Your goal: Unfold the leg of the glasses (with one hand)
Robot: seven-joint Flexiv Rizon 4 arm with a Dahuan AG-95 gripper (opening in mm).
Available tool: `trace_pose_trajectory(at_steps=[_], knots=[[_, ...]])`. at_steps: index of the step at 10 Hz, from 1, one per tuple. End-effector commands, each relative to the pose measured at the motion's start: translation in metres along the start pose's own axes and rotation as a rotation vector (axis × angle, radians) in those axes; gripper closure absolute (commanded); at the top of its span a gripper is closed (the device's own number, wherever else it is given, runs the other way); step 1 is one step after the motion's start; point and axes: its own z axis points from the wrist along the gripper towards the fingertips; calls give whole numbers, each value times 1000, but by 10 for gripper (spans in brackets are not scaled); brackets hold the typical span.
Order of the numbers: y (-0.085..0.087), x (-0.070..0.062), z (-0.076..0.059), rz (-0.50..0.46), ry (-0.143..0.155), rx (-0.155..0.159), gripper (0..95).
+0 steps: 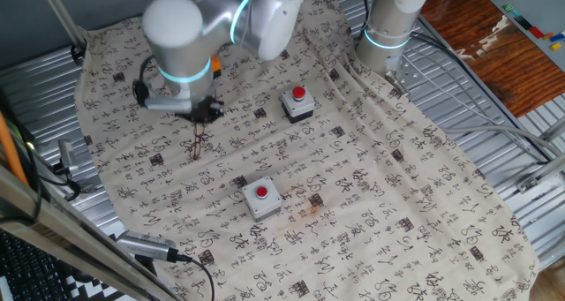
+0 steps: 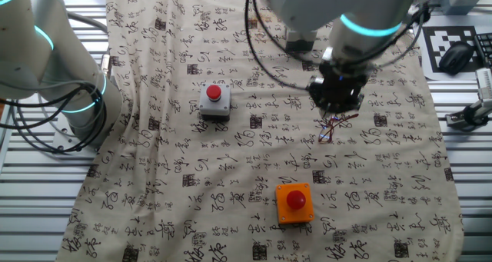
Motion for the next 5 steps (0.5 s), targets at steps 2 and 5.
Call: trace_pose_trajectory(at_steps=[2, 5], knots=[[-1, 0, -1, -26, 5, 0, 950], [-1, 0, -1, -26, -5, -5, 950]])
